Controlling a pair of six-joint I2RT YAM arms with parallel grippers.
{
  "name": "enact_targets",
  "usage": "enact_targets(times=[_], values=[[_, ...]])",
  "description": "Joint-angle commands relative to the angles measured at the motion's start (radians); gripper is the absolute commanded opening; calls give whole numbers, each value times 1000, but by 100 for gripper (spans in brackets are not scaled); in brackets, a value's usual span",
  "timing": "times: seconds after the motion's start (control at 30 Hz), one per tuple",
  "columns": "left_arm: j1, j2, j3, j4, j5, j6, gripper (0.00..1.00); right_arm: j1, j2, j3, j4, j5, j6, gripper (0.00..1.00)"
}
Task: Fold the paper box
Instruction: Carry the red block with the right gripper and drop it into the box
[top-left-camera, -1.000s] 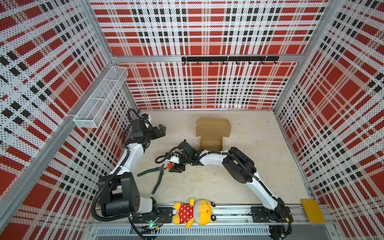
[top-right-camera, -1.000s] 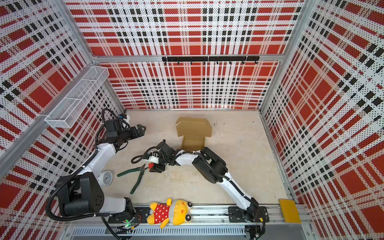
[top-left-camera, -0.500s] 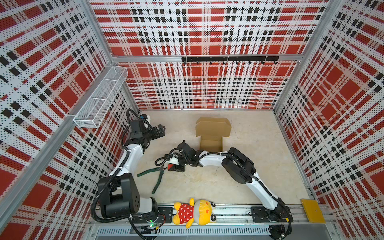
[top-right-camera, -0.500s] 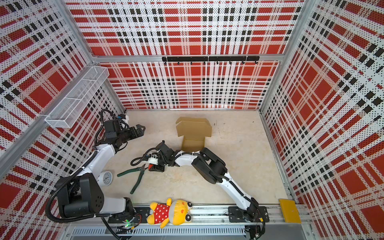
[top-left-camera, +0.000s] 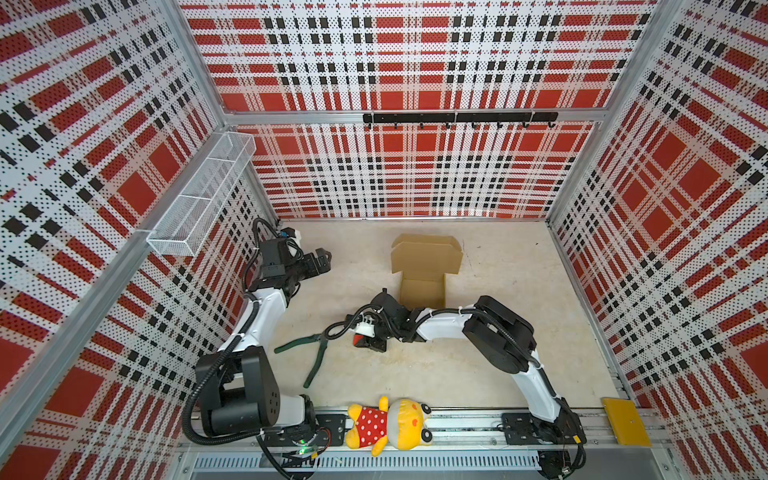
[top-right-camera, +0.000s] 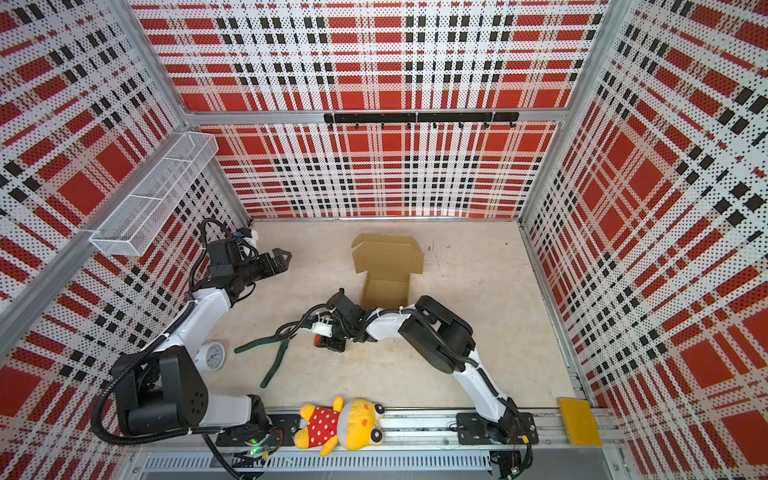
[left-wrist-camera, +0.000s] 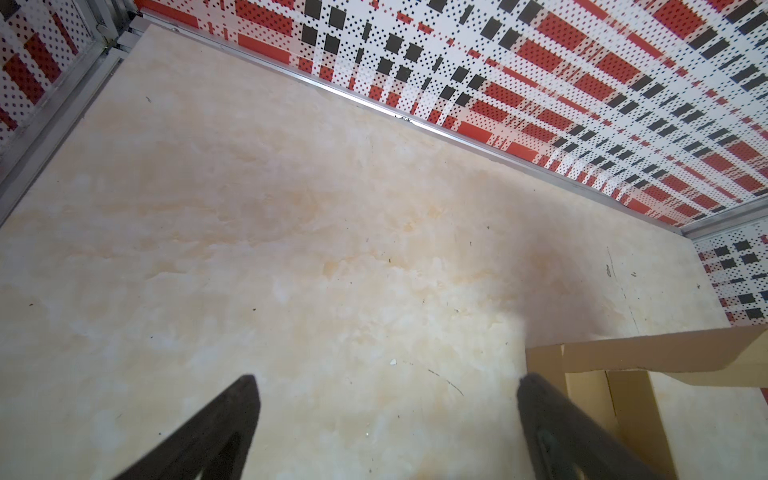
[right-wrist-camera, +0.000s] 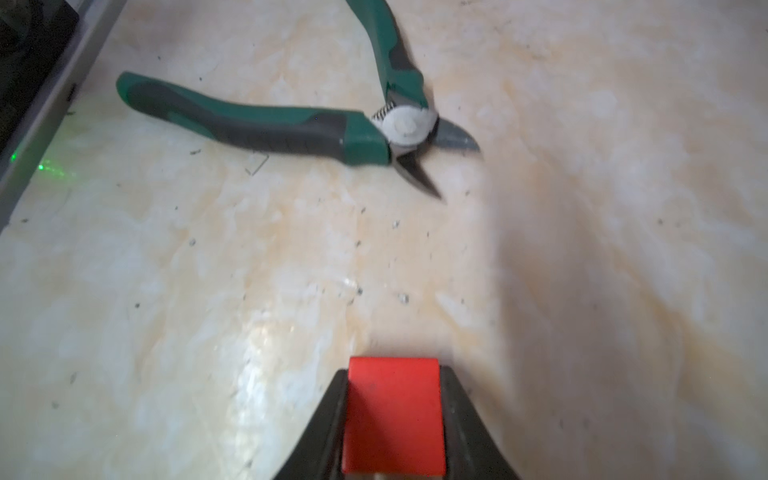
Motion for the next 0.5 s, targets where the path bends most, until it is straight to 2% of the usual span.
enact_targets(times=[0.0,0.17,0.47], values=[[9,-3,-5,13,13,-15,100,-11,-106,-71,40,78,16,32],[9,15,-3,20,16,-14,99,-57,-239,-218,119,114,68,32],[9,9,1,11,19,-15,99,-181,-391,-331,118,146,143,33]])
